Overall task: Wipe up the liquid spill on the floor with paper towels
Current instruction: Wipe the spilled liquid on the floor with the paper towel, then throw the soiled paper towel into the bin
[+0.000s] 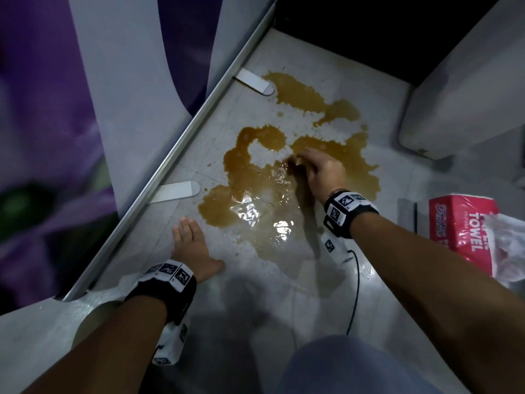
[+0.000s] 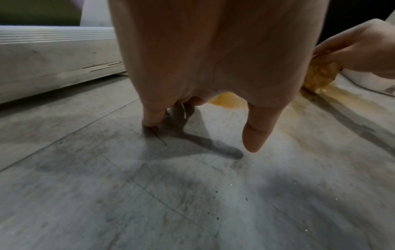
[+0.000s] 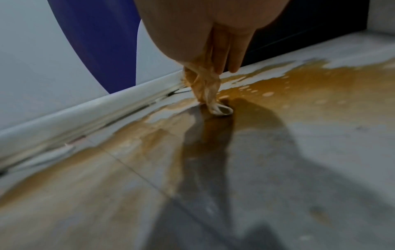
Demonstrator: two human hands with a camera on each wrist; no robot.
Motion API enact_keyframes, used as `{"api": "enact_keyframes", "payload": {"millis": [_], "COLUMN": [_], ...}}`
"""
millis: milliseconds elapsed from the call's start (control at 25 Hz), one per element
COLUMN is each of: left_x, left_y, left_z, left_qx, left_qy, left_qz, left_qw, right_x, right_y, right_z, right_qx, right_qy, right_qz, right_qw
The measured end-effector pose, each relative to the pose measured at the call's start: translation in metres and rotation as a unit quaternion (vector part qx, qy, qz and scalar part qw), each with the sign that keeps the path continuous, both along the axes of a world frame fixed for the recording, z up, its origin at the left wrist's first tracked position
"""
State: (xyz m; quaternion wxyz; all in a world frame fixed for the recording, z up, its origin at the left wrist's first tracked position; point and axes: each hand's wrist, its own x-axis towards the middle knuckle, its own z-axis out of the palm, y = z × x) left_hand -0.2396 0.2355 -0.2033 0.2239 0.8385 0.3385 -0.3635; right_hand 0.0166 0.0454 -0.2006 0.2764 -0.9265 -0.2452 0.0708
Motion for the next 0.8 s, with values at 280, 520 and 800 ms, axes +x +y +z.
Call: {"api": "enact_keyframes", "payload": {"millis": [280, 520, 800], "left_x": [0.003, 0.002, 0.0], "left_y": [-0.003, 0.001, 0.007], "left_z": [-0.002, -0.003, -0.001], "left_qx": [0.025, 0.014, 0.006], "left_qy": [0.012, 0.014, 0.003], "left_qz": [-0.015, -0.021, -0.023], "left_qw": [1.0, 1.0, 1.0], "right_x": [-0.012, -0.035, -0.039], "right_y": [-0.004, -0.005, -0.029], "right_z": [-0.028, -0.019, -0.005], "right_qx": [-0.283, -0.318, -0.067], "right_qy": [0.038, -0.091, 0.057], "right_qz": [0.132, 0.193, 0.086], "right_qw": [0.949, 0.924, 0.992]}}
